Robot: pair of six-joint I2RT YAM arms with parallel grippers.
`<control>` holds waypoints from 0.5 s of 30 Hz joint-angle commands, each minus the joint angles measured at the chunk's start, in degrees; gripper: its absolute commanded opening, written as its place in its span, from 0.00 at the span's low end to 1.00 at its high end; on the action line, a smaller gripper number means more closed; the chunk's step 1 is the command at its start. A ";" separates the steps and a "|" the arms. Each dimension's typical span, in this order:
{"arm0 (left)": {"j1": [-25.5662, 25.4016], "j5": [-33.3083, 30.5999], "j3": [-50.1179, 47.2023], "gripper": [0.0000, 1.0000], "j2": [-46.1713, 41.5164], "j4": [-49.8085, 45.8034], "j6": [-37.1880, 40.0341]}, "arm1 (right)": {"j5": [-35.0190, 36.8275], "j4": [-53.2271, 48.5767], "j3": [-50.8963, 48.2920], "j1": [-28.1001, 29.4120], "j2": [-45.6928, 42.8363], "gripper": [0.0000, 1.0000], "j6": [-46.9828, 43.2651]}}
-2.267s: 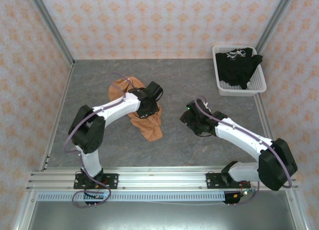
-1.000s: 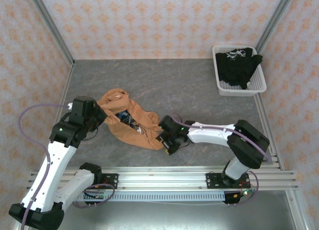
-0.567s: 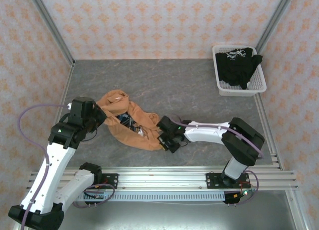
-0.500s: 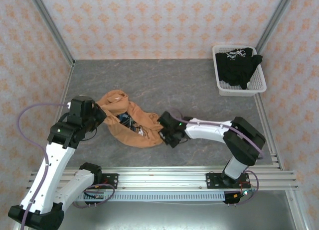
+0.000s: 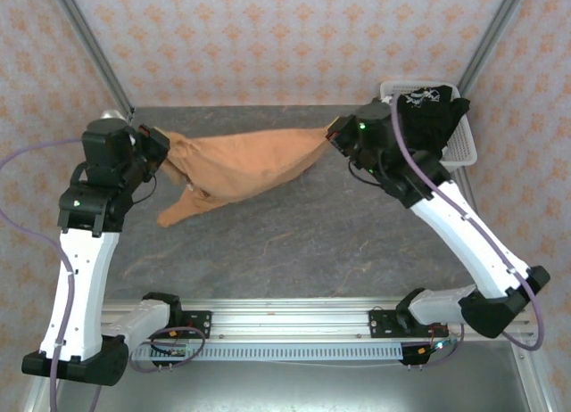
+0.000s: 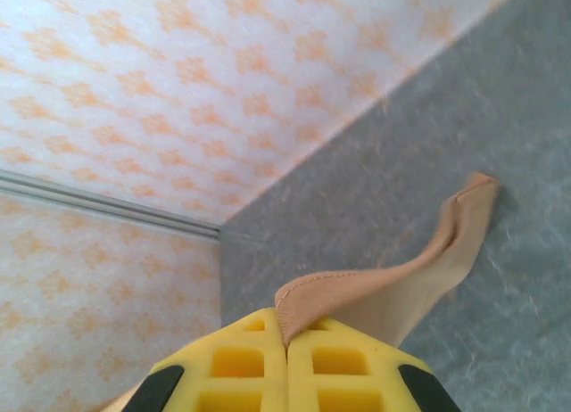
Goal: Fold and stack the t-shirts
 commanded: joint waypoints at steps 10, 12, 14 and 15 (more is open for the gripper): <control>0.32 -1.20 10.55 0.00 -5.55 12.24 -1.33 | 4.83 -0.85 7.56 -0.17 -11.85 0.00 -16.21; 0.32 -0.79 13.63 0.00 -3.11 12.66 -1.26 | 7.39 -0.75 9.81 -0.30 -10.90 0.00 -17.02; 0.32 -0.55 16.77 0.00 0.58 12.68 -1.05 | 8.79 -1.20 12.72 -1.71 -8.49 0.00 -17.68; 0.32 -0.45 17.95 0.00 2.30 12.67 -0.68 | 8.03 -1.48 13.97 -3.07 -7.00 0.00 -17.80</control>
